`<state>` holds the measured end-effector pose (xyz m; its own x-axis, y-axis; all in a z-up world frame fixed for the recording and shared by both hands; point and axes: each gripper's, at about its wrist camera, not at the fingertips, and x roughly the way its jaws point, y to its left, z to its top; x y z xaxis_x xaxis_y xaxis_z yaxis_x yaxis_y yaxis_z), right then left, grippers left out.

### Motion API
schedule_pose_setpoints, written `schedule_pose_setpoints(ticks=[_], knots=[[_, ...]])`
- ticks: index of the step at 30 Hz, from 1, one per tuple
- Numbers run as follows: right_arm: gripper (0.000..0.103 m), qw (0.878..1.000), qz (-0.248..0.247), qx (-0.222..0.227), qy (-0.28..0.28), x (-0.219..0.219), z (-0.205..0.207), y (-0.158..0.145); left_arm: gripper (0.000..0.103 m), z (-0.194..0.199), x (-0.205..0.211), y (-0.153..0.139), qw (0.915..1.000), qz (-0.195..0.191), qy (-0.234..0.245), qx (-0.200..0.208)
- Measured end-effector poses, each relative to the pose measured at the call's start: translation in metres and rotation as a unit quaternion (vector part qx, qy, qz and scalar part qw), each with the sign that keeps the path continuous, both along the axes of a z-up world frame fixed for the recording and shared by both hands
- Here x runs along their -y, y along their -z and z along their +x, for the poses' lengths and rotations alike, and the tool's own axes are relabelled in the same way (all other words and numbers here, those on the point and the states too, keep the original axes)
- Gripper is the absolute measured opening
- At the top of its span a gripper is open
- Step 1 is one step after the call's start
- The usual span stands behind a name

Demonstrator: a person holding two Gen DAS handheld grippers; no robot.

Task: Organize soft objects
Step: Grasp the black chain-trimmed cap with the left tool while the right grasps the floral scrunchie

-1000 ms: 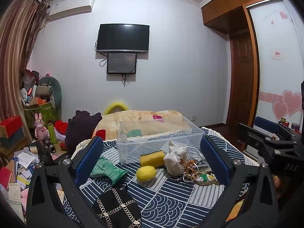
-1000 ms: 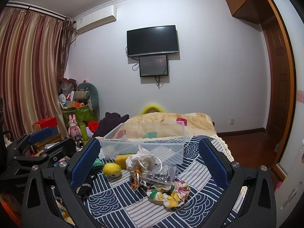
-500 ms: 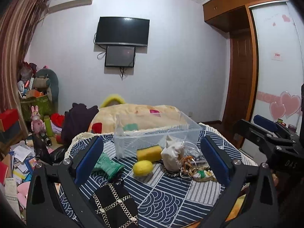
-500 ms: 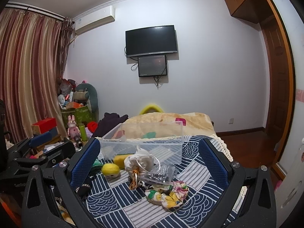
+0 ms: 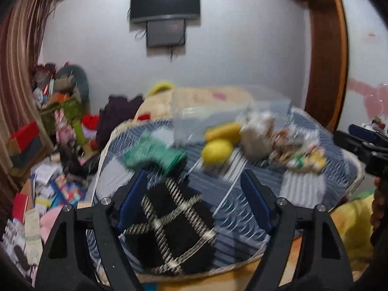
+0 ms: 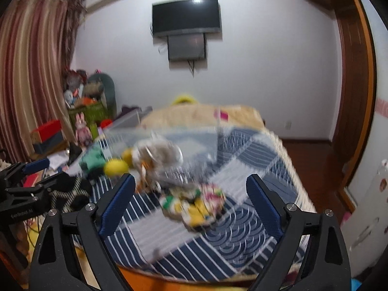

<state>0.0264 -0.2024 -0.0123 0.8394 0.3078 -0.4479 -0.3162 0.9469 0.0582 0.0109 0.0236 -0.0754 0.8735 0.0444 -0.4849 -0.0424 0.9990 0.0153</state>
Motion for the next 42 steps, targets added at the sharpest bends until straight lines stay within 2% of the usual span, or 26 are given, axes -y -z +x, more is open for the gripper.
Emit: schedule_pose_setpoints(ticks=[4, 7, 12, 14, 15, 16, 17, 18, 19, 20, 21, 22, 24, 26, 34, 42], knots=[[0.086, 0.999, -0.002, -0.039, 0.016, 0.009, 0.014, 0.018, 0.08, 0.003, -0.019, 0.018, 0.9993, -0.008, -0.03, -0.023], [0.079, 0.997, 0.019, -0.07, 0.014, 0.017, 0.024, 0.027, 0.08, 0.01, -0.033, 0.028, 0.998, -0.027, -0.044, -0.038], [0.07, 0.995, 0.036, -0.093, 0.003, 0.018, 0.03, 0.036, 0.08, 0.024, -0.048, 0.049, 0.9943, -0.068, -0.034, -0.075], [0.058, 0.995, 0.031, -0.098, -0.006, 0.013, 0.033, 0.039, 0.079, 0.029, -0.05, 0.058, 0.9919, -0.087, -0.023, -0.09], [0.054, 0.994, 0.028, -0.104, -0.012, 0.01, 0.035, 0.042, 0.079, 0.03, -0.052, 0.062, 0.991, -0.099, -0.02, -0.088], [0.046, 0.994, 0.026, -0.109, -0.016, 0.007, 0.036, 0.044, 0.077, 0.03, -0.053, 0.063, 0.9906, -0.105, -0.019, -0.085], [0.04, 0.993, 0.023, -0.113, -0.02, 0.004, 0.038, 0.046, 0.072, 0.03, -0.053, 0.063, 0.9902, -0.11, -0.017, -0.084], [0.039, 0.993, 0.017, -0.113, -0.021, 0.001, 0.039, 0.049, 0.067, 0.03, -0.054, 0.063, 0.9896, -0.116, -0.011, -0.085], [0.034, 0.994, 0.008, -0.106, -0.018, 0.0, 0.036, 0.049, 0.058, 0.03, -0.053, 0.063, 0.9889, -0.122, -0.004, -0.085], [0.024, 0.995, 0.004, -0.103, -0.019, -0.001, 0.035, 0.048, 0.047, 0.03, -0.054, 0.061, 0.9884, -0.126, 0.0, -0.085], [0.021, 0.995, 0.002, -0.1, -0.022, -0.001, 0.034, 0.046, 0.04, 0.029, -0.054, 0.059, 0.9881, -0.129, 0.005, -0.084], [0.019, 0.995, 0.0, -0.098, -0.024, -0.001, 0.032, 0.045, 0.029, 0.028, -0.051, 0.058, 0.9882, -0.128, 0.007, -0.083], [0.015, 0.996, -0.004, -0.092, -0.021, 0.0, 0.029, 0.043, 0.023, 0.026, -0.048, 0.053, 0.989, -0.124, 0.011, -0.08], [0.013, 0.996, -0.009, -0.086, -0.016, 0.001, 0.026, 0.039, 0.018, 0.021, -0.043, 0.046, 0.9909, -0.113, 0.015, -0.071], [0.012, 0.999, -0.013, -0.041, 0.019, 0.016, 0.015, 0.009, 0.018, 0.01, -0.023, 0.001, 0.9932, -0.1, 0.06, -0.005], [0.012, 0.999, -0.014, 0.028, 0.019, 0.012, 0.014, -0.034, 0.018, 0.033, -0.014, -0.045, 0.9905, -0.095, 0.086, 0.048]])
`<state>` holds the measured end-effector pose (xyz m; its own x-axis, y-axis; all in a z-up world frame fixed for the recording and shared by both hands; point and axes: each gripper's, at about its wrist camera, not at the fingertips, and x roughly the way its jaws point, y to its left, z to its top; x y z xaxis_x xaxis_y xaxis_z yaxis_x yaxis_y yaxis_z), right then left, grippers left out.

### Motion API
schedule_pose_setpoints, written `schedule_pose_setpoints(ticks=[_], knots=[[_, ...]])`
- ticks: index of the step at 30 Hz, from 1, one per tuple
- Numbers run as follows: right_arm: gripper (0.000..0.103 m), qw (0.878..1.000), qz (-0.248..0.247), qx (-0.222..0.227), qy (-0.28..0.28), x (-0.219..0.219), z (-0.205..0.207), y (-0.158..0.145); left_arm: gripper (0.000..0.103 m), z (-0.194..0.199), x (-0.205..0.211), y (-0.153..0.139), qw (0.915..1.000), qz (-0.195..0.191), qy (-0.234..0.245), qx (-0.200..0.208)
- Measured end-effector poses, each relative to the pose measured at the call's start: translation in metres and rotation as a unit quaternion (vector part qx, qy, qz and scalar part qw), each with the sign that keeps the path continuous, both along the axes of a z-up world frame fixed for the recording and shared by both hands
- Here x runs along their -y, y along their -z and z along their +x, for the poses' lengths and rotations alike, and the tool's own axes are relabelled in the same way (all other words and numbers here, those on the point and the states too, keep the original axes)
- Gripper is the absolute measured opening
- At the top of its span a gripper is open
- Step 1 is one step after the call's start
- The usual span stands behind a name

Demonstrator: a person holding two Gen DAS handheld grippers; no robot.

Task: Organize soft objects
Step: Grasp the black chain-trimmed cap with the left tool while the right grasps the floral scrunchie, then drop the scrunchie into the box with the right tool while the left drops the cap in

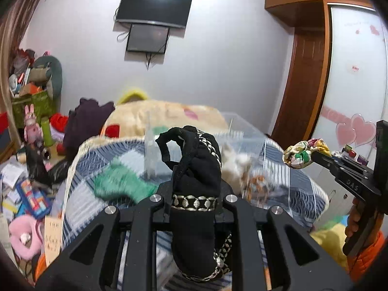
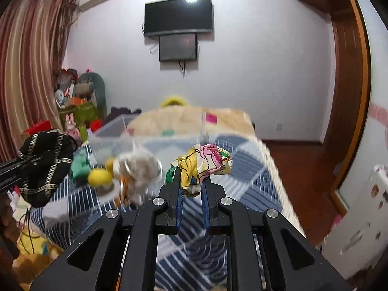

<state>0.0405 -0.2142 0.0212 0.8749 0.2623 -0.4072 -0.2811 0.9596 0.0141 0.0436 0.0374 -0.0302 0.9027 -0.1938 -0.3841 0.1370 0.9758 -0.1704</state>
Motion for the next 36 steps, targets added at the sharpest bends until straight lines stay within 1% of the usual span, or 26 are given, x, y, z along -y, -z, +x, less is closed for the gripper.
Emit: schedule_pose_setpoints(ticks=[4, 8, 13, 15, 17, 20, 25, 27, 29, 32, 36], knots=[[0.012, 1.0, 0.007, 0.028, -0.01, -0.01, 0.011, -0.016, 0.018, 0.017, -0.004, -0.015, 0.9998, -0.003, -0.008, 0.018], [0.012, 0.999, -0.001, 0.041, -0.024, -0.026, 0.029, -0.024, 0.018, 0.042, -0.016, -0.02, 0.9996, -0.008, -0.024, 0.014], [0.012, 0.998, -0.011, 0.043, -0.042, -0.045, 0.058, -0.033, 0.018, 0.076, -0.034, -0.024, 0.9988, -0.032, -0.036, 0.009], [0.012, 0.998, -0.011, 0.037, -0.048, -0.05, 0.068, -0.033, 0.018, 0.088, -0.036, -0.024, 0.9988, -0.03, -0.039, 0.007], [0.012, 0.998, -0.012, 0.027, -0.053, -0.056, 0.082, -0.033, 0.018, 0.1, -0.035, -0.023, 0.9989, -0.018, -0.043, 0.007], [0.012, 0.998, -0.015, 0.013, -0.054, -0.06, 0.092, -0.029, 0.018, 0.115, -0.03, -0.022, 0.999, -0.003, -0.043, 0.007], [0.012, 0.998, -0.022, -0.025, -0.054, -0.07, 0.116, -0.014, 0.018, 0.137, -0.024, -0.015, 0.9993, -0.01, -0.034, 0.012], [0.012, 0.997, -0.027, -0.04, -0.054, -0.071, 0.123, -0.008, 0.018, 0.148, -0.02, -0.011, 0.9993, -0.002, -0.036, 0.01], [0.012, 0.996, -0.034, -0.059, -0.053, -0.072, 0.129, -0.001, 0.018, 0.157, -0.016, -0.006, 0.9994, 0.008, -0.035, 0.0], [0.012, 0.994, -0.037, -0.083, -0.06, -0.075, 0.136, 0.009, 0.018, 0.176, -0.008, 0.005, 0.9986, 0.027, -0.028, -0.035], [0.012, 0.991, -0.049, -0.106, -0.064, -0.078, 0.144, 0.018, 0.018, 0.192, -0.004, 0.016, 0.9964, 0.034, -0.023, -0.074]])
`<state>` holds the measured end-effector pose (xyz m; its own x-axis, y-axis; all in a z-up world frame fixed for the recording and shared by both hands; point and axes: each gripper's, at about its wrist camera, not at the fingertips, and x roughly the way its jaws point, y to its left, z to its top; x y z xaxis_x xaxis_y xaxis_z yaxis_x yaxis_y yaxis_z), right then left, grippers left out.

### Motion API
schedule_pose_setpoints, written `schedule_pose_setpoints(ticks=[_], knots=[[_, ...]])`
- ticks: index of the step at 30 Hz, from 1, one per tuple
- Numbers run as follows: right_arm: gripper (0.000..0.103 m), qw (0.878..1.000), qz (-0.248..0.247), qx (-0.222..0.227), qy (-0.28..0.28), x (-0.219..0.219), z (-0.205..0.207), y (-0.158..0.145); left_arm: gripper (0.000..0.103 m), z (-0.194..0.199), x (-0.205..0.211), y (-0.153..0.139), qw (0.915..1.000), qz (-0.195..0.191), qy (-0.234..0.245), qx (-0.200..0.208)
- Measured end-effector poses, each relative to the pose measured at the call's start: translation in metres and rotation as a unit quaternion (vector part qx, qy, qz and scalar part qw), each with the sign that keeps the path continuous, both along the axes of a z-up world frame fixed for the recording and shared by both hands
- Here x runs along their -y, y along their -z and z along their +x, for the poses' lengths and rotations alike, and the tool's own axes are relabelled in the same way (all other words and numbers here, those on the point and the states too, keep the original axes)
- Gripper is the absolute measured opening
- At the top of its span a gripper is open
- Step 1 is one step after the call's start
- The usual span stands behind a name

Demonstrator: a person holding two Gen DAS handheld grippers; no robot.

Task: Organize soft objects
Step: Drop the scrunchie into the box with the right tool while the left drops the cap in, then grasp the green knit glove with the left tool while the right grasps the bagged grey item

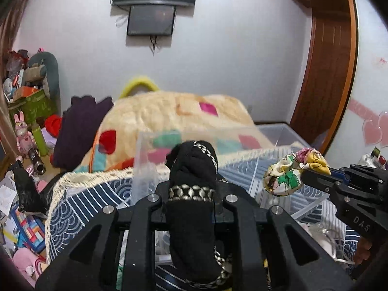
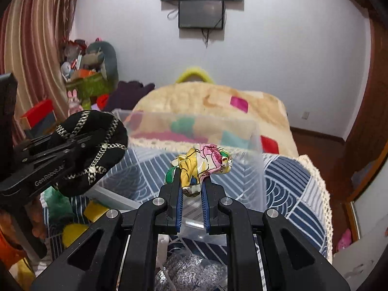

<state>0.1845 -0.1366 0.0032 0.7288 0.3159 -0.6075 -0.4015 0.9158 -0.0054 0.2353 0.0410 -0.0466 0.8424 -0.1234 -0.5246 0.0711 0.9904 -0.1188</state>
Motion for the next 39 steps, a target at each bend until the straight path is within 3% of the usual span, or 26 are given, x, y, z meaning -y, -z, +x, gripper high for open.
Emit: schedule_pose_setpoints(ticks=[3, 6, 8, 11, 15, 20, 28, 33, 39], knots=[[0.012, 1.0, -0.011, -0.015, -0.001, -0.001, 0.004, 0.007, 0.02, 0.006, -0.001, 0.005, 0.9999, -0.004, 0.001, -0.014], [0.013, 1.0, -0.014, -0.016, -0.003, 0.0, 0.003, 0.005, 0.032, 0.007, 0.0, 0.008, 0.9998, 0.005, 0.002, -0.02], [0.024, 1.0, -0.02, -0.016, -0.001, -0.001, 0.004, 0.002, 0.047, 0.005, 0.001, 0.008, 0.9998, 0.011, 0.003, -0.019], [0.047, 1.0, -0.024, -0.008, -0.002, 0.0, 0.002, -0.001, 0.058, -0.004, 0.003, 0.004, 0.9998, 0.015, 0.006, -0.01], [0.055, 0.999, -0.04, 0.025, 0.003, -0.001, -0.012, -0.011, 0.066, -0.018, 0.005, -0.006, 0.9997, 0.021, 0.011, 0.006], [0.072, 0.998, -0.033, 0.059, 0.005, 0.003, -0.023, -0.025, 0.078, -0.037, 0.002, -0.02, 0.9993, 0.024, 0.019, 0.019], [0.074, 0.995, -0.016, 0.103, 0.0, 0.018, -0.053, -0.046, 0.103, -0.073, -0.02, -0.041, 0.9986, 0.017, 0.004, 0.05], [0.075, 0.994, -0.014, 0.105, -0.004, 0.026, -0.066, -0.041, 0.103, -0.086, -0.031, -0.033, 0.9966, 0.064, -0.011, 0.05], [0.075, 0.997, -0.019, 0.078, -0.006, 0.035, -0.075, -0.018, 0.103, -0.09, -0.048, 0.009, 0.9965, 0.081, -0.02, -0.006]])
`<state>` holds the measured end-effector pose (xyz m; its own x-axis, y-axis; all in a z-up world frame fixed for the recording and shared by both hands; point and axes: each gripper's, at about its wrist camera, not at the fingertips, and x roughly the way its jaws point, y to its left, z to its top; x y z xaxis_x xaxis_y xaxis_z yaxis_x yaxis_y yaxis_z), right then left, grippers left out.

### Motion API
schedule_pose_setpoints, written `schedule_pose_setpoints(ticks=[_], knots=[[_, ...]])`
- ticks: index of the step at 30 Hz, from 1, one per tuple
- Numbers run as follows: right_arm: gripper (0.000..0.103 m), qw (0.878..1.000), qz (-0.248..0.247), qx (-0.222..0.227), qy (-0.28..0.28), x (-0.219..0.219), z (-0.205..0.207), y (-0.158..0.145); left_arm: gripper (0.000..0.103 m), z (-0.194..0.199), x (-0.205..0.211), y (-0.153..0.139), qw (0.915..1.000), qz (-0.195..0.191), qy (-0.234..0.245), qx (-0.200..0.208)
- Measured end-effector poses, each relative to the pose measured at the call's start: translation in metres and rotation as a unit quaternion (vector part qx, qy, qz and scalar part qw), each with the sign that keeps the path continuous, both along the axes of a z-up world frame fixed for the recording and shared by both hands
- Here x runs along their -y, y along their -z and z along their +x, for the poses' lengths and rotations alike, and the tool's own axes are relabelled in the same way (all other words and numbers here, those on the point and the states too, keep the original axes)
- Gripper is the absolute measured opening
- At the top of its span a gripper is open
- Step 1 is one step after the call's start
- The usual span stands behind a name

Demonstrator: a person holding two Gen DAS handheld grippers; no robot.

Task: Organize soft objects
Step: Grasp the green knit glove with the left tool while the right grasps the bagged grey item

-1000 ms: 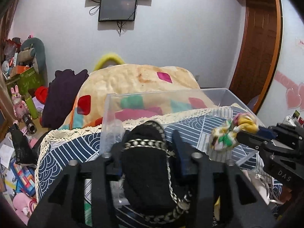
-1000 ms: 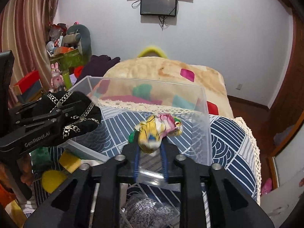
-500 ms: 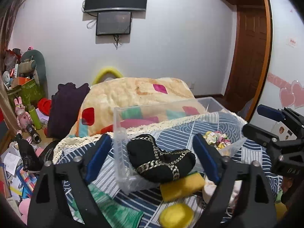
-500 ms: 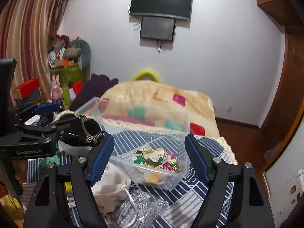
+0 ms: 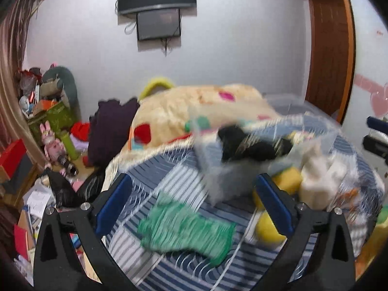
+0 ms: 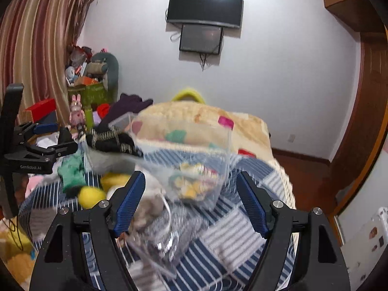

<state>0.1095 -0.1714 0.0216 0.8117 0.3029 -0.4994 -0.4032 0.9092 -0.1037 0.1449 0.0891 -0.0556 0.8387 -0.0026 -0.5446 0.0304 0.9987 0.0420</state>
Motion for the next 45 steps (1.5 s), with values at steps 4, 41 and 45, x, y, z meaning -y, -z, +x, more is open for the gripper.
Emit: schedule_pose_setpoints(ticks=[4, 41, 45], knots=[[0.075, 0.999, 0.005, -0.038, -0.004, 0.003, 0.001, 0.02, 0.103, 0.005, -0.016, 0.031, 0.9988, -0.01, -0.026, -0.041], [0.061, 0.989, 0.051, -0.137, 0.008, 0.009, 0.023, 0.073, 0.027, -0.045, -0.006, 0.002, 0.9991, -0.029, 0.022, 0.022], [0.04, 0.985, 0.065, -0.157, -0.017, 0.006, 0.023, 0.08, 0.027, -0.051, -0.008, -0.021, 0.9968, -0.045, 0.03, 0.059]])
